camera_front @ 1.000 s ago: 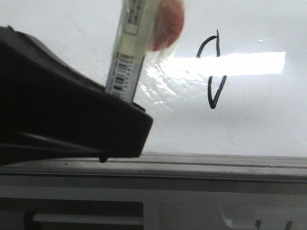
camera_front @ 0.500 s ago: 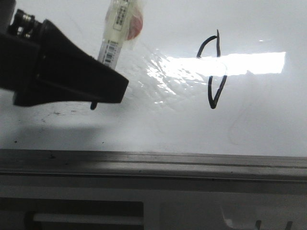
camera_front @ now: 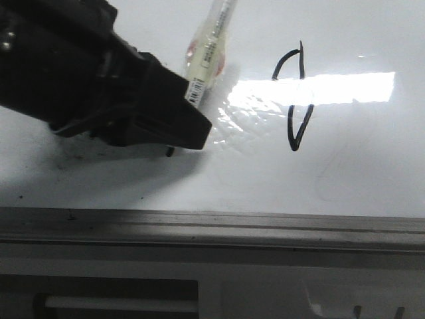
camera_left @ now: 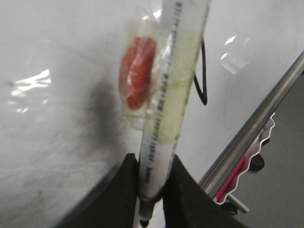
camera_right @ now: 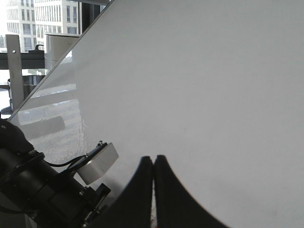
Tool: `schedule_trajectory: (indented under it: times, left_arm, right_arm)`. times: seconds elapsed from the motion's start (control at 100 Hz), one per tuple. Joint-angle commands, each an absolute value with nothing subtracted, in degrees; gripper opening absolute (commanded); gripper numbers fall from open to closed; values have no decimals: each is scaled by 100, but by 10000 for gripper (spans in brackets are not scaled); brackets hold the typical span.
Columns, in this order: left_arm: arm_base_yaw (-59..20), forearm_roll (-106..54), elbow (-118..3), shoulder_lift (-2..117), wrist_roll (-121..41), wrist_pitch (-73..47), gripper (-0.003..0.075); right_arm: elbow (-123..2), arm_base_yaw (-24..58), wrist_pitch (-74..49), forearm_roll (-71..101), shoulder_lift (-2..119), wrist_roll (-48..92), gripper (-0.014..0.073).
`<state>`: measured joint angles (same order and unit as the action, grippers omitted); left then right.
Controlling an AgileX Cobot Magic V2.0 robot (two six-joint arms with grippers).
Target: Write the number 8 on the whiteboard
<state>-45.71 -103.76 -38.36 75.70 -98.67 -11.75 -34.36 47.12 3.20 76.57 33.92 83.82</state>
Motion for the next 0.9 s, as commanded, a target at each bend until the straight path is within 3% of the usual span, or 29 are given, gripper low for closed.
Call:
schedule_trajectory:
  times: [0.0,0.19,0.55,0.89]
  left_arm:
    - [-4625,-10695,-4137,7628,-9793,-1588,-20]
    - [-4485,-10695,-4194,7920,-9058,-1728,-20]
    - [-3455,-10695,-4194,8225,-8237,-2871,-20]
    - [-3425,-10695,-4194,8344,-8237,-2745,-20]
  right_arm:
    - [-3581,4712,484,7716,3396,8418,-64]
    - [-3581,4712,484,7796,3396,8418,-64]
    - [-3581,4712,614,7796,3396,8418,-64]
    - [-3581,4712,625,7834,3396,8418,-64]
